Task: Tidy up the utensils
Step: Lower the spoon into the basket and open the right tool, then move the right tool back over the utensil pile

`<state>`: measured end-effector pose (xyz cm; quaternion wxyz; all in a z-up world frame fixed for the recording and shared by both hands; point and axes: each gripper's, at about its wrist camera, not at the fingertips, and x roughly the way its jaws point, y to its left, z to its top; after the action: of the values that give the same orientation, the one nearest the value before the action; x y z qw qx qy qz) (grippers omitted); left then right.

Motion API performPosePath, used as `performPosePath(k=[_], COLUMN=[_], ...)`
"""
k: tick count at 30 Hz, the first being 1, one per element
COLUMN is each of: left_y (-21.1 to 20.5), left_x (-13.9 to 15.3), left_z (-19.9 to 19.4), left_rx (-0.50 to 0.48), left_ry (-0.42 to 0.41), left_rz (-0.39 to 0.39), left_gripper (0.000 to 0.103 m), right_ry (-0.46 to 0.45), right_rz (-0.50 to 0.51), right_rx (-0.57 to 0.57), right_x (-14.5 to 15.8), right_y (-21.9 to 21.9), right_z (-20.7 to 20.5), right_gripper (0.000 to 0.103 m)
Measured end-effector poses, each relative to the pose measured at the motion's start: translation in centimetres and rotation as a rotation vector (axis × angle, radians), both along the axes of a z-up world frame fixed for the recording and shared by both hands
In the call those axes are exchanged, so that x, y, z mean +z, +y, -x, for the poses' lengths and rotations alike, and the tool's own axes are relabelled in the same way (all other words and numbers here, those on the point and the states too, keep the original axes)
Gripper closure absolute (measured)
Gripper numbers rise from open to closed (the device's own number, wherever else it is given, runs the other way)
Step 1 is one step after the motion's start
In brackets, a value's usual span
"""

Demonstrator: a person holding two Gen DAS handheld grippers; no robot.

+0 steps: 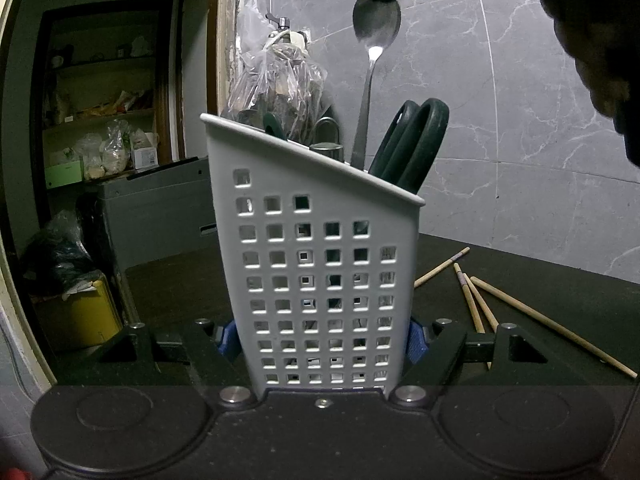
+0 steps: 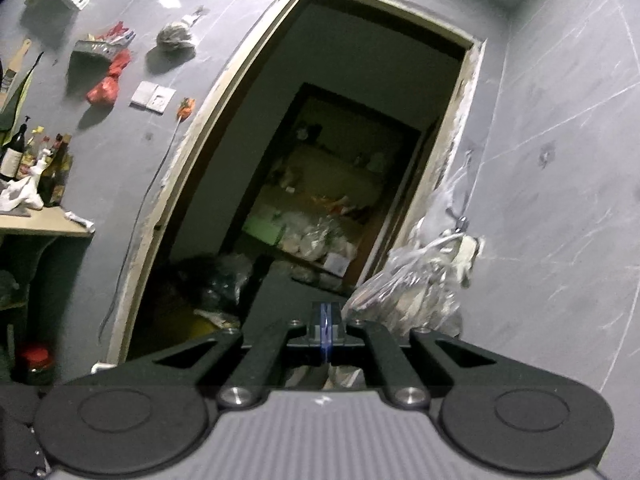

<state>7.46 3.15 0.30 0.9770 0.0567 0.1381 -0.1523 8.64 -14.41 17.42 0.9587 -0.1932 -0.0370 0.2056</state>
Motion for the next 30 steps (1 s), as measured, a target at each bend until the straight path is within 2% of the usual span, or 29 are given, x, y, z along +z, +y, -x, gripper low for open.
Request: performPosePath(k=[14, 18, 20, 22, 28, 30], left_y=[0.0, 0.0, 0.0, 0.1, 0.1, 0.1], left_x=[0.0, 0.0, 0.0, 0.0, 0.0, 0.0], left_z=[0.0, 0.0, 0.0, 0.0, 0.0, 0.0], left_rx=[-0.001, -0.001, -0.001, -0.001, -0.001, -0.002], left_ry=[0.000, 0.002, 0.002, 0.001, 0.002, 0.003], left_rz=[0.001, 0.002, 0.000, 0.000, 0.003, 0.005], left_gripper=[0.027, 0.027, 0.027, 0.027, 0.027, 0.027], right_ry=[0.170, 0.210, 0.212, 0.211, 0.214, 0.216], right_rz=[0.024, -0.007, -0.034, -0.066, -0.122, -0.149], right_rx=[0.053, 0.068, 0.054, 0.038, -0.037, -0.068], right_x=[-3.4, -3.8, -3.8, -3.7, -4.0, -4.2], right_y=[1.1, 0.3, -0.4, -1.3, -3.9, -4.9], right_z=[-1.9, -2.5, -2.6, -2.7, -2.8, -2.9], right_gripper=[0.102, 0.091, 0.090, 0.086, 0.059, 0.036])
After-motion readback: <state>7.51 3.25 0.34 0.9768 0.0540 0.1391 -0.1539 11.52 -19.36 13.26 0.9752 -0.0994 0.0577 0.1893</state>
